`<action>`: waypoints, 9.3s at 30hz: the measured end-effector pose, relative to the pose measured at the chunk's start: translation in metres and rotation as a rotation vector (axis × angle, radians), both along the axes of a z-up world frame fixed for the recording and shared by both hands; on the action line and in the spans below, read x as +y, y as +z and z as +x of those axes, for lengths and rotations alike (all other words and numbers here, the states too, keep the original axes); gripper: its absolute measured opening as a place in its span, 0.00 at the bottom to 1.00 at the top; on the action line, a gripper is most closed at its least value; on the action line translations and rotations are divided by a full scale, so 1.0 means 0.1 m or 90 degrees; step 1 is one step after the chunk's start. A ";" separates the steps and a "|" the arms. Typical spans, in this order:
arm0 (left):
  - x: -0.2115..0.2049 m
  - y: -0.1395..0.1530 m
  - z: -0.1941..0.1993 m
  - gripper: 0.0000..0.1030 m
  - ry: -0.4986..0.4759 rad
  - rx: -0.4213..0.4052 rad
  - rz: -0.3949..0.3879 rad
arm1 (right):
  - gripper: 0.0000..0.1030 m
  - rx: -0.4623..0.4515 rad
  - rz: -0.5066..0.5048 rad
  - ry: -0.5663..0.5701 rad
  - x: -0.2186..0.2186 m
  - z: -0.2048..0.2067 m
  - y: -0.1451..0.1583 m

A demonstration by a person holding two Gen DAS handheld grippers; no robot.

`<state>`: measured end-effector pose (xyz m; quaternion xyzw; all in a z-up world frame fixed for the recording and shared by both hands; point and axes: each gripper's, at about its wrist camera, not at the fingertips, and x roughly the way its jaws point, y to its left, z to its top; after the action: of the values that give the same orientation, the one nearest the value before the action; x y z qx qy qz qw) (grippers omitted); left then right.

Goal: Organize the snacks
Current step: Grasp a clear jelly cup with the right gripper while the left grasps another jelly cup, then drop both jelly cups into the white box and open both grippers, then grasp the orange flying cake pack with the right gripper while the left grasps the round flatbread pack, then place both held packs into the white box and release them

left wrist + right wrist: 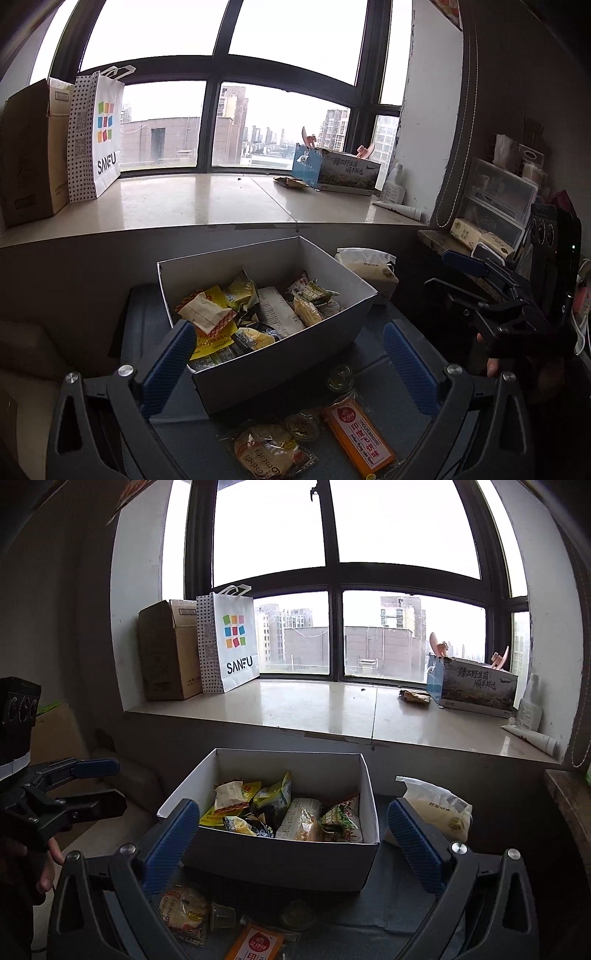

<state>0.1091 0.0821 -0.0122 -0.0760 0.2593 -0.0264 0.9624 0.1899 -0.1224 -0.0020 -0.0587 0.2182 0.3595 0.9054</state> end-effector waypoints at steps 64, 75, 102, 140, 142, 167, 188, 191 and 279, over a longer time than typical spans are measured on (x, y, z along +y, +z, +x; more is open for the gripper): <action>0.02 -1.02 -0.86 1.00 0.032 0.104 -0.120 | 0.35 0.250 -0.148 -0.023 0.41 0.47 -1.84; -0.06 -1.27 -0.65 1.00 0.026 0.165 -0.104 | 0.35 0.251 -0.012 -0.003 -0.14 0.12 -1.53; -0.47 -1.69 0.50 0.48 -0.123 0.230 0.031 | 0.35 0.209 0.051 -0.005 -0.70 -0.49 -1.17; 0.57 -0.18 1.20 0.49 0.022 0.039 -0.047 | 0.36 0.168 0.009 -0.024 0.67 1.21 -0.34; 0.58 -0.22 1.23 0.59 0.027 0.053 -0.048 | 0.57 0.174 0.003 -0.023 0.69 1.24 -0.38; 0.12 -0.16 0.01 1.00 -0.005 -0.007 -0.011 | 1.00 -0.002 0.073 -0.026 -0.10 -0.07 -0.15; -0.25 -1.32 -0.43 1.00 0.040 0.153 -0.058 | 1.00 0.050 -0.062 -0.063 -0.66 -1.03 -0.79; -0.21 -1.45 -0.26 1.00 0.073 0.200 -0.045 | 1.00 0.061 -0.069 -0.062 -0.63 -1.03 -0.83; 0.19 -0.02 0.40 0.77 0.022 -0.013 0.006 | 0.60 0.071 -0.008 -0.016 0.18 0.31 -0.23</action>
<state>0.1490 0.1010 -0.0145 -0.0753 0.2481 -0.0092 0.9657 0.2211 -0.1041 -0.0253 -0.0416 0.2712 0.3491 0.8960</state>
